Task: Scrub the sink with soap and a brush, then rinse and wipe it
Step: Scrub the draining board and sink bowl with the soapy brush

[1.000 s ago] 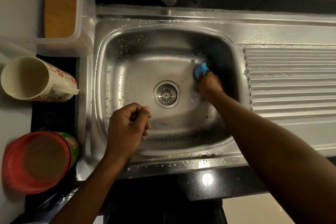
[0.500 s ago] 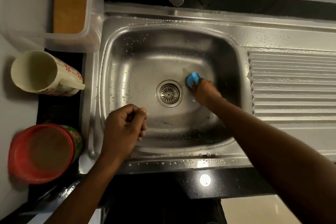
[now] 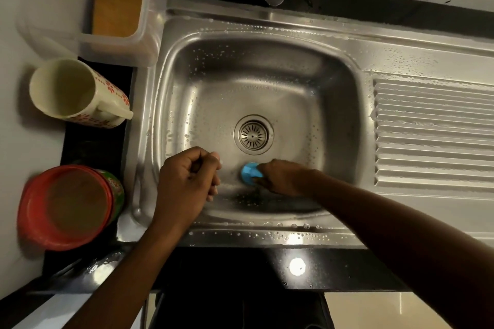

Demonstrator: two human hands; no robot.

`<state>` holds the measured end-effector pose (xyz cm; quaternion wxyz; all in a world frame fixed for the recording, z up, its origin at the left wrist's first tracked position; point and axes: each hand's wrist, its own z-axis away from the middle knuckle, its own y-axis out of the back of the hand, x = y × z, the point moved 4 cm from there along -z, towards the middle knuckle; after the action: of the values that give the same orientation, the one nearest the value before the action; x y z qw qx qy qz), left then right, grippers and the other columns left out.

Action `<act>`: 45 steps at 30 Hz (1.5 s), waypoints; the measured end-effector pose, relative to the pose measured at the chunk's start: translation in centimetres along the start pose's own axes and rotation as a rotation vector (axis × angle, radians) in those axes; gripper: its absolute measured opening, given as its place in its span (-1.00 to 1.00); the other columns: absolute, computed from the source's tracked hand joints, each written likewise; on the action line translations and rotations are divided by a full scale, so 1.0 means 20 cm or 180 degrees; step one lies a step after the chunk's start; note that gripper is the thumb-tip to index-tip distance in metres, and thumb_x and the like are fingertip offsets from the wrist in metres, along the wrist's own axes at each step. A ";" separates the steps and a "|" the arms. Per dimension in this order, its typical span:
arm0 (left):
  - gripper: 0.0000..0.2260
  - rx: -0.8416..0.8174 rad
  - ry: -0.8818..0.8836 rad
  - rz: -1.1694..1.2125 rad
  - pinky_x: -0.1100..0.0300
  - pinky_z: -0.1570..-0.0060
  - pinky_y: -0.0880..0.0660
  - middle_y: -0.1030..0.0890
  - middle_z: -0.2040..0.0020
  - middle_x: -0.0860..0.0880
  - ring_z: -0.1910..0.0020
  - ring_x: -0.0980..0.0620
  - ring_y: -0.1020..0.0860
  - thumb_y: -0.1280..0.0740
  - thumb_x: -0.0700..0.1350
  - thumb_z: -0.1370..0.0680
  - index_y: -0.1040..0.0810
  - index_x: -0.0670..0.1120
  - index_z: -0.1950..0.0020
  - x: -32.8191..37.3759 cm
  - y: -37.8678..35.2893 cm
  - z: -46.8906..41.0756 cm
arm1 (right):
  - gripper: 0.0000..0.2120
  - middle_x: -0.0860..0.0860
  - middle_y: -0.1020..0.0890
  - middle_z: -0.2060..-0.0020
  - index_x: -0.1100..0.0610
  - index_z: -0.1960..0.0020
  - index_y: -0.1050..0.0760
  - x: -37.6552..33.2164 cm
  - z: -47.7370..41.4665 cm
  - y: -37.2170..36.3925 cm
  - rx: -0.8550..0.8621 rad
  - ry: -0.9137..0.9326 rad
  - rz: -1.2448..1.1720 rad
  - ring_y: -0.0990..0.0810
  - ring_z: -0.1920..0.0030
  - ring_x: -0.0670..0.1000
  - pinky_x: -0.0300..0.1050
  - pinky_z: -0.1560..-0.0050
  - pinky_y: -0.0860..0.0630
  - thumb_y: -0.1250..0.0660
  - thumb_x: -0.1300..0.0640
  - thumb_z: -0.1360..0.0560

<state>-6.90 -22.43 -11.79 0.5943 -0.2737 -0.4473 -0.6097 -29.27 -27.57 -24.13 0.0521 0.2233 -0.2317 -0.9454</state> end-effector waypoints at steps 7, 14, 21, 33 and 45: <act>-0.77 0.0119 -0.0015 -0.0058 0.07 0.40 -0.58 -0.64 0.36 -0.12 0.43 -0.07 -0.59 -0.37 -0.14 -0.67 -0.63 -0.18 0.16 0.03 0.00 0.00 | -0.70 -0.02 -0.56 0.08 0.08 -0.29 -0.51 -0.39 -0.23 -0.07 -0.0005 0.0401 0.0277 -0.56 0.09 0.01 -0.08 0.07 -0.40 -0.23 -0.08 -0.69; -0.77 0.0175 -0.0001 0.0140 0.07 0.39 -0.55 -0.63 0.35 -0.18 0.43 -0.10 -0.57 -0.37 -0.16 -0.68 -0.62 -0.22 0.15 0.03 0.00 0.02 | -0.59 0.05 -0.65 -0.16 -0.01 -0.43 -0.45 0.06 0.03 0.05 -0.0411 0.0397 0.1104 -0.63 -0.07 0.06 -0.06 -0.08 -0.49 -0.18 -0.20 -0.69; -0.76 0.0273 -0.0002 0.0152 0.06 0.39 -0.56 -0.62 0.36 -0.19 0.43 -0.11 -0.57 -0.37 -0.15 -0.68 -0.62 -0.24 0.15 0.01 0.02 0.04 | -0.51 0.10 -0.63 -0.24 0.05 -0.46 -0.43 0.08 -0.08 0.22 0.0011 0.0139 0.0963 -0.61 -0.14 0.10 -0.05 -0.12 -0.45 -0.13 -0.24 -0.69; -0.74 0.0595 -0.0058 0.0138 0.11 0.39 -0.55 -0.61 0.39 -0.14 0.45 -0.06 -0.56 -0.37 -0.16 -0.68 -0.62 -0.18 0.20 0.01 0.07 0.08 | -0.58 0.06 -0.65 -0.13 0.00 -0.47 -0.41 -0.12 -0.10 -0.02 -0.0341 0.0528 0.0801 -0.54 0.05 0.00 -0.08 -0.01 -0.41 -0.19 -0.16 -0.70; -0.74 0.0820 -0.0053 0.0146 0.03 0.29 -0.55 -0.61 0.38 -0.10 0.42 -0.08 -0.57 -0.36 -0.12 -0.69 -0.61 -0.09 0.21 -0.05 0.13 0.12 | -0.61 0.13 -0.67 -0.10 0.15 -0.30 -0.52 -0.34 -0.32 0.19 0.0578 0.0458 0.0479 -0.57 0.07 0.06 -0.11 0.07 -0.38 -0.17 -0.12 -0.72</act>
<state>-4.66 -19.55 -11.09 0.6346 -0.2103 -0.5205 -0.5312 -20.36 -32.17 -24.70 0.1189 0.2763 -0.3280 -0.8955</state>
